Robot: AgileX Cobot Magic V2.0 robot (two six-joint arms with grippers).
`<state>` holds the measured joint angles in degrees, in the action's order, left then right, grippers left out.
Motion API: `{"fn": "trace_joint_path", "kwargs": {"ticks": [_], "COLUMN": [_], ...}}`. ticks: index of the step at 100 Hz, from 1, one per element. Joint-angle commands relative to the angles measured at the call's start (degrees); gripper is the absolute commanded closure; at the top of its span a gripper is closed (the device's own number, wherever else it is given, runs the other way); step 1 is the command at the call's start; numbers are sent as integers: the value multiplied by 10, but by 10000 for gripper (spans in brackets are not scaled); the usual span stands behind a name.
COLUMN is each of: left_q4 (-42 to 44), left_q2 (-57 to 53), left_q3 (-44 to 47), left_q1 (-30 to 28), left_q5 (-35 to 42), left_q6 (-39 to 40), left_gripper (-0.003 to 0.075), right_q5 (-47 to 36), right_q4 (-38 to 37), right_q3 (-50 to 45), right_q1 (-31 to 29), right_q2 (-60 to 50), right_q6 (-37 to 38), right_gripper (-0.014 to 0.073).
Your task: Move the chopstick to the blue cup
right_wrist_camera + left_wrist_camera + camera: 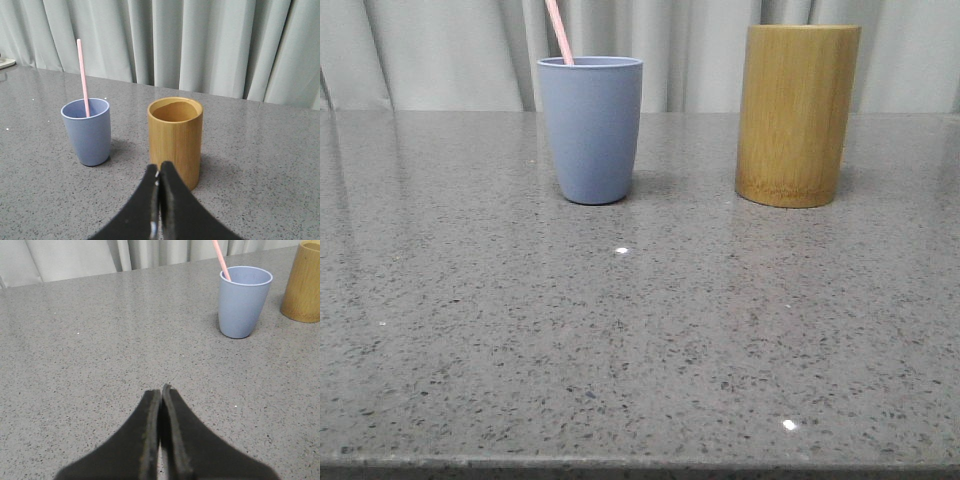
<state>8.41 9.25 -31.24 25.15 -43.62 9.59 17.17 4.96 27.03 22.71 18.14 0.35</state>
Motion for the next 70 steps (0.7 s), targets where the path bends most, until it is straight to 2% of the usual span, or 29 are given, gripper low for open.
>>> {"fn": "trace_joint_path", "kwargs": {"ticks": [1,56,70], "left_q4": [0,0,33], "left_q2": [8,8,5], "left_q3": [-13,-13,-4], "left_q1": [2,2,2], "left_q5": [48,48,55], "left_q6": [7,7,7], "left_gripper": [739,739,739], "right_q5": [-42,-42,-42], "right_q4": [-4,-4,-4], "right_q3": [16,16,16], "right_q1": [-4,-4,-4], "right_q2": [4,4,4], "right_q6": [-3,-3,-3], "right_gripper": [659,659,659]}}
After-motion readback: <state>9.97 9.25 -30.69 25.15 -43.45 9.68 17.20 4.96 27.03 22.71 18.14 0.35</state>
